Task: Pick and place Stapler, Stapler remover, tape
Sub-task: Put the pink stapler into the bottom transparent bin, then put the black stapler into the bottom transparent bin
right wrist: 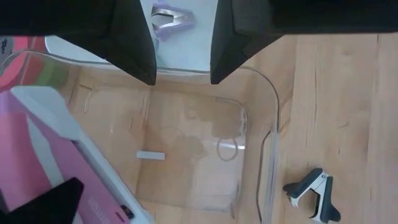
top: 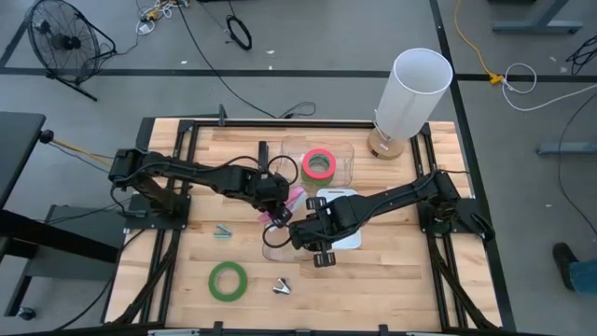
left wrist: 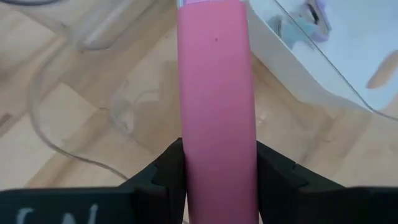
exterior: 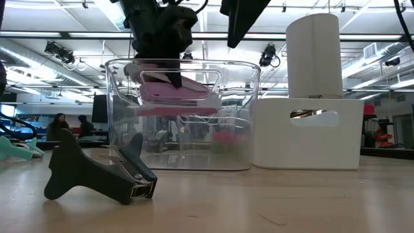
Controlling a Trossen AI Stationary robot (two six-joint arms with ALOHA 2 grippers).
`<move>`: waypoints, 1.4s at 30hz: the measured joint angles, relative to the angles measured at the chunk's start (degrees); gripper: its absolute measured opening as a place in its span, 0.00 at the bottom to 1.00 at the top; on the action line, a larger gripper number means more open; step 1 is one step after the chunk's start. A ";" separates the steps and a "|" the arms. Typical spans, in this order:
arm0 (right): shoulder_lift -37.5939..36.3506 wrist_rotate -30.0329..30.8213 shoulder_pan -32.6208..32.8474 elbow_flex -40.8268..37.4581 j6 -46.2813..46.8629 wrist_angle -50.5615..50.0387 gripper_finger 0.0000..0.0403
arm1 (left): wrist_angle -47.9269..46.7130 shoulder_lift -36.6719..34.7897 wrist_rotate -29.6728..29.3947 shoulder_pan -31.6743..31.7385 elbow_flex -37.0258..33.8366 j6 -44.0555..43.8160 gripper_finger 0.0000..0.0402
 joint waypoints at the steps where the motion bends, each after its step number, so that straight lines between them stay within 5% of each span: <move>1: 0.00 -0.01 0.00 0.00 -0.01 0.03 0.37 | 0.29 0.28 -0.61 0.00 0.01 0.01 0.36; 5: 0.00 -0.02 0.00 0.00 0.21 0.06 0.37 | 0.89 1.44 -0.67 0.00 0.01 -0.26 0.38; 10: 0.00 -0.02 0.00 0.00 0.59 -0.09 0.37 | 1.41 2.31 -0.70 0.00 0.11 -0.22 0.63; 14: 0.00 -0.02 0.00 0.00 0.32 0.27 0.37 | 1.61 2.57 -0.70 0.00 0.04 0.93 0.70; 29: 0.00 -0.02 0.00 0.00 -0.07 0.71 0.37 | -1.99 -6.19 -1.19 4.44 0.09 10.23 0.55; 37: 0.00 -0.01 0.00 0.00 -0.09 1.03 0.37 | -13.72 -13.96 -18.34 10.94 0.09 10.07 0.49; 42: 0.00 -0.02 0.00 0.00 -0.09 1.31 0.37 | -16.76 -14.39 -16.59 17.46 -0.07 8.85 0.48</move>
